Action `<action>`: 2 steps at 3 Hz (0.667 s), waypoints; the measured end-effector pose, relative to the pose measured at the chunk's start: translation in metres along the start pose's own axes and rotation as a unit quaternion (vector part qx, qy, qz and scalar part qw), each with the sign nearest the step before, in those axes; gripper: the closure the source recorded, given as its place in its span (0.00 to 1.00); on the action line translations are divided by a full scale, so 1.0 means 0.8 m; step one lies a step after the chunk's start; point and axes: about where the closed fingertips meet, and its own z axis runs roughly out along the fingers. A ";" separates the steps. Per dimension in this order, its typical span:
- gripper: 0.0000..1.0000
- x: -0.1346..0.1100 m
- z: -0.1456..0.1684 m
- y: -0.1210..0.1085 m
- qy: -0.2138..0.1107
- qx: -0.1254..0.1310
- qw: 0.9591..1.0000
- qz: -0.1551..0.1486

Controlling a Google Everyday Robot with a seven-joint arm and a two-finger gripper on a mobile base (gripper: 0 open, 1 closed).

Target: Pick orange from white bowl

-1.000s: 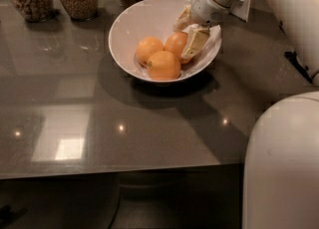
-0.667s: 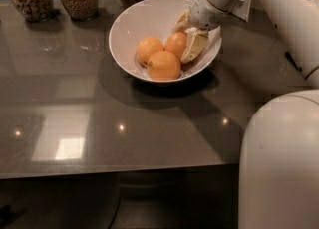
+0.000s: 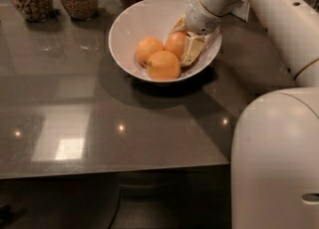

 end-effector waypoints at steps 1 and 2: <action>0.56 0.000 0.005 -0.001 -0.005 -0.001 1.000 0.001; 0.79 -0.004 0.003 -0.002 -0.011 0.006 1.000 0.001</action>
Offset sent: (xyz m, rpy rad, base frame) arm -0.0052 0.0012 0.0090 0.0388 -0.0127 -0.0072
